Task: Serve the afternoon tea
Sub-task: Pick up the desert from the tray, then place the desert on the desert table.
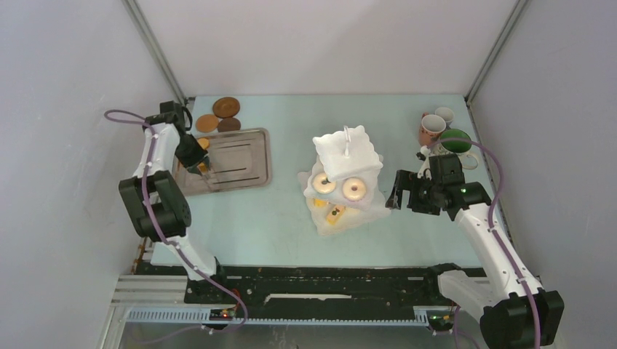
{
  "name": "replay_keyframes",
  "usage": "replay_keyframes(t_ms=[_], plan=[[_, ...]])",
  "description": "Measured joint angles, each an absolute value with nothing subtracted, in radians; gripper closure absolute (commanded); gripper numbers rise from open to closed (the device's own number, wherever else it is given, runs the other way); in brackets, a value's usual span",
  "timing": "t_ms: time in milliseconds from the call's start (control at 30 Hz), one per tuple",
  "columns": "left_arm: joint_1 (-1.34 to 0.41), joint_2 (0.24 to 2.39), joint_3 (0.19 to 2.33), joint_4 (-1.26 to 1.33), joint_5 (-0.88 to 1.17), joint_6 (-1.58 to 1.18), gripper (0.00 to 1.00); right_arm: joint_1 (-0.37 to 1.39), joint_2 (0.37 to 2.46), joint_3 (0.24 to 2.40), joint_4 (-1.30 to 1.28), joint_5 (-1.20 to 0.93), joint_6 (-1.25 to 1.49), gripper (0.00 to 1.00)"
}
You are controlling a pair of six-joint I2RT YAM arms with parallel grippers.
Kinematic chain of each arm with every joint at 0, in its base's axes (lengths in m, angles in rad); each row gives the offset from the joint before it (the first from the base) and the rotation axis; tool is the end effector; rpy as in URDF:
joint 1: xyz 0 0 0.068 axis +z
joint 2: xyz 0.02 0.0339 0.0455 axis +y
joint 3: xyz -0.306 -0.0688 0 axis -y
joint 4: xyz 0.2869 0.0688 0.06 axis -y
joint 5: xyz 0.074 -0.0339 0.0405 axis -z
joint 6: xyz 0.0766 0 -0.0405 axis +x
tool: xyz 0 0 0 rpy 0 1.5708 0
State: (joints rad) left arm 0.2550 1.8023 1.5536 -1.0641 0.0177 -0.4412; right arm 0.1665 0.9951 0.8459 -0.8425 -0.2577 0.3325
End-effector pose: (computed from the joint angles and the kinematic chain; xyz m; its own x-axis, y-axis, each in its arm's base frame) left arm 0.4082 0.1050 0.2533 -0.7402 -0.6342 -0.2234 -0.6236 0.7717 -0.1244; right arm 0.2207 0.0569 0.2629 -0.8774 0.1726 -0.4477 -0.0121 0.9248 0.3803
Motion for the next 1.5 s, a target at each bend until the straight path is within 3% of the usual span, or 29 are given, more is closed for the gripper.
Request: replay_keyframes(t_ms=[333,933,1233,1500], plan=[[0.081,1.514,1.456,-1.106,-0.033,-0.435,0.94,0.166,0.967,0.846,-0.842,-0.244,0.333,0.01],[-0.542,1.117,1.625,-1.096,-0.022,-0.424,0.95,0.165,0.945,0.846,-0.843,-0.176,0.352,0.00],[-0.758,1.128,1.626,-1.108,-0.094,-0.406,0.96,0.163,0.942,0.846,-0.843,-0.176,0.352,0.00],[-0.789,1.282,1.714,-1.090,-0.076,-0.356,0.97,0.163,0.944,0.846,-0.843,-0.178,0.352,0.00]])
